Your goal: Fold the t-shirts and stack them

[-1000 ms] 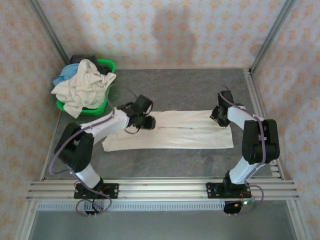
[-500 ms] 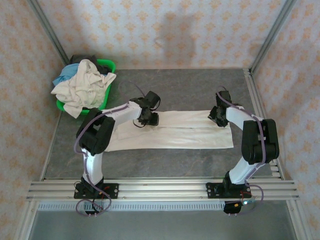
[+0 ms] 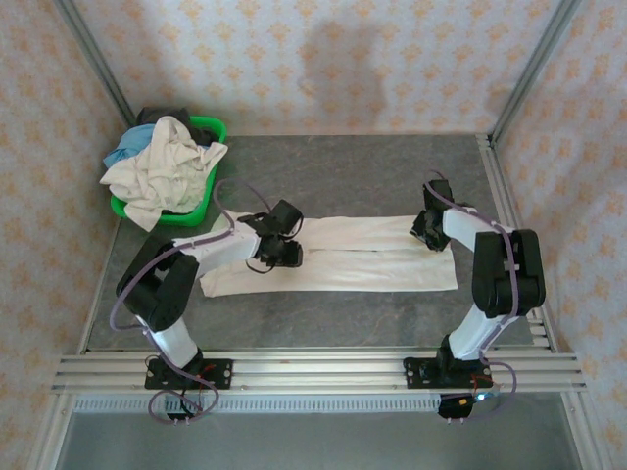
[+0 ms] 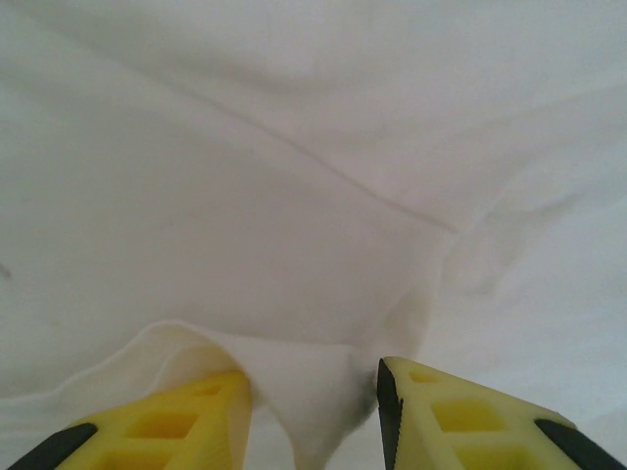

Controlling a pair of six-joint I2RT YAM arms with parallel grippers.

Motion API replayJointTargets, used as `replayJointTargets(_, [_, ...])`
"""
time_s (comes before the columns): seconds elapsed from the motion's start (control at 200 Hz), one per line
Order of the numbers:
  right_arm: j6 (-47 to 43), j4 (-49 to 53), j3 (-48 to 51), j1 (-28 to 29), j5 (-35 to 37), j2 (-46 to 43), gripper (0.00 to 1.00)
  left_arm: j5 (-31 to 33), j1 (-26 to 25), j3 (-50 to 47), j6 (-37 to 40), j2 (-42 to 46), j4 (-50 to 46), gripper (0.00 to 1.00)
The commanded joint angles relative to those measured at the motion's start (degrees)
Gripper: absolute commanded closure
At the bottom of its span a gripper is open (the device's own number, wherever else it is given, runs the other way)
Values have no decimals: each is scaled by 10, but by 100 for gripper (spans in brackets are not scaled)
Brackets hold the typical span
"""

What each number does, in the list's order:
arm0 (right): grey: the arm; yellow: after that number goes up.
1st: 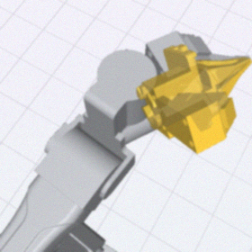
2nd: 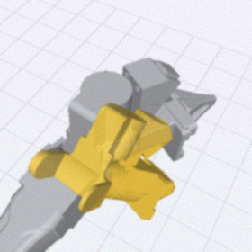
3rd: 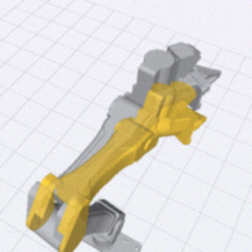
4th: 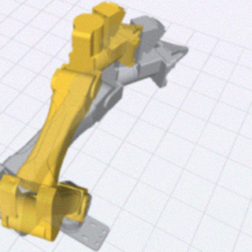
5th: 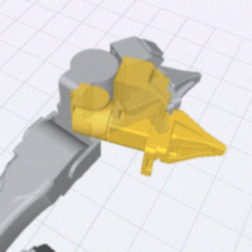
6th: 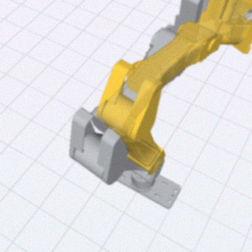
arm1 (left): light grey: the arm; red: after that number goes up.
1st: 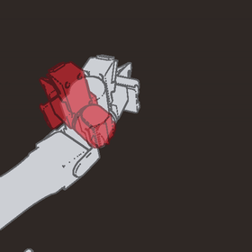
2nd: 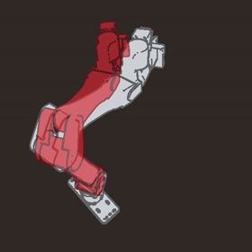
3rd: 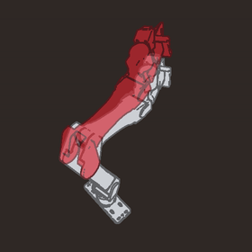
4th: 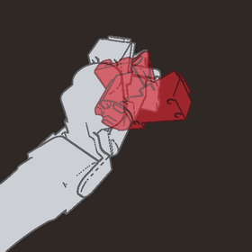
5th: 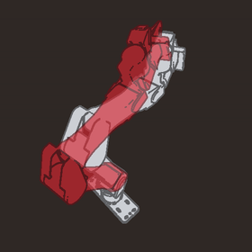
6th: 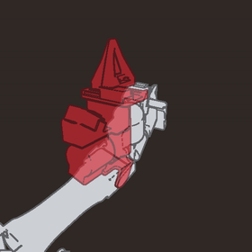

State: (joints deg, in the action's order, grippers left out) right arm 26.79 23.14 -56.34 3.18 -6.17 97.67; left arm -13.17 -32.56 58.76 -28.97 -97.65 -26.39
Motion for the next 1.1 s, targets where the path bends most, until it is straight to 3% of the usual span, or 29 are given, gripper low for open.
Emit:
replayJointTargets(0.0, [-10,13,-6,-3,20,5,58,-37,-2,-35,-35,27,38,61])
replayJointTargets(0.31, [-11,11,-7,-4,12,4,58,-21,-29,-105,-76,177,19,55])
replayJointTargets(0.405, [-8,9,-6,-4,6,1,58,38,-26,-78,-53,197,-23,48])
replayJointTargets(0.47, [-6,0,-2,-3,-3,0,58,72,-2,-48,-31,182,-49,46])
replayJointTargets(0.576, [-3,-10,2,1,-13,1,58,44,80,-7,2,118,-39,47])
replayJointTargets(0.661, [-3,-10,-1,3,-15,6,58,44,116,39,24,48,-37,50])
replayJointTargets(0.881, [-6,-5,3,3,-7,-6,58,49,127,99,34,-54,-56,58])
replayJointTargets(1.096, [-13,6,-2,2,2,-13,58,66,118,-4,-7,7,-33,59])
